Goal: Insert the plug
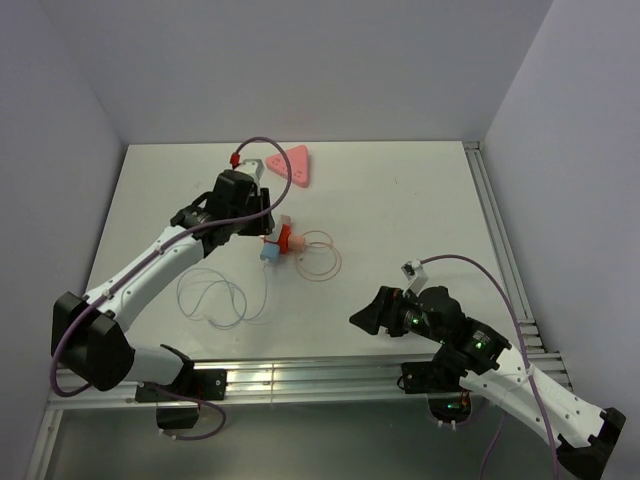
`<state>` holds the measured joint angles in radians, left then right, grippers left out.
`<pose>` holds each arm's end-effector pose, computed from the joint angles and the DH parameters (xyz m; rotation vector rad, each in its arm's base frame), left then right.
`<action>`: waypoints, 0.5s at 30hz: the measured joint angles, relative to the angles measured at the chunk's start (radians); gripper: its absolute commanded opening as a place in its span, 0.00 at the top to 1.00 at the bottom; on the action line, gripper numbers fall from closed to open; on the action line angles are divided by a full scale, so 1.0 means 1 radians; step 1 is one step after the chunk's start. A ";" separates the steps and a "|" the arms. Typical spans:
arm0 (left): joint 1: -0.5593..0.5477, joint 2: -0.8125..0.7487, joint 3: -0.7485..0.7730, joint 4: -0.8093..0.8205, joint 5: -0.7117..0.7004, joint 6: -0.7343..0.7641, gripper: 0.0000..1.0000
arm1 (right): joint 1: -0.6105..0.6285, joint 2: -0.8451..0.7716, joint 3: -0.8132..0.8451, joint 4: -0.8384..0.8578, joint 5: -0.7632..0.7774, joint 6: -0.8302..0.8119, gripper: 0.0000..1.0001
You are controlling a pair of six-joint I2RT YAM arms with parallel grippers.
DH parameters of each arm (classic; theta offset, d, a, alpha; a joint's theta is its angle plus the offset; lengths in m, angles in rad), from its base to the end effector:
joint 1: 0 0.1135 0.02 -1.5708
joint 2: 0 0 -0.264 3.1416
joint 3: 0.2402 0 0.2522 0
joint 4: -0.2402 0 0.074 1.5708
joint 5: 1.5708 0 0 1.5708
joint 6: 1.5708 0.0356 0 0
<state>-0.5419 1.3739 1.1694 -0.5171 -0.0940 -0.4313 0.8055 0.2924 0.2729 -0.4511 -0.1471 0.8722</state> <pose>0.2609 -0.1532 0.3091 0.0790 2.3193 -0.3941 0.0729 0.0834 0.1953 -0.0266 2.2568 1.1396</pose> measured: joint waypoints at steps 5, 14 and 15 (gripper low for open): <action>0.000 -0.077 -0.092 0.069 0.039 -0.020 0.47 | 0.000 0.007 -0.003 -0.004 0.031 0.008 0.00; 0.000 -0.382 -0.438 0.309 0.236 -0.163 0.01 | 0.000 0.030 -0.126 0.191 0.112 0.056 0.00; 0.000 -0.409 -0.475 0.344 0.267 -0.179 0.00 | 0.000 0.028 -0.142 0.214 0.122 0.062 0.00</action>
<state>-0.5419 0.9649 0.6945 -0.1734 0.1726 -0.6098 0.8055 0.3202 0.1307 -0.2367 -0.0246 0.9340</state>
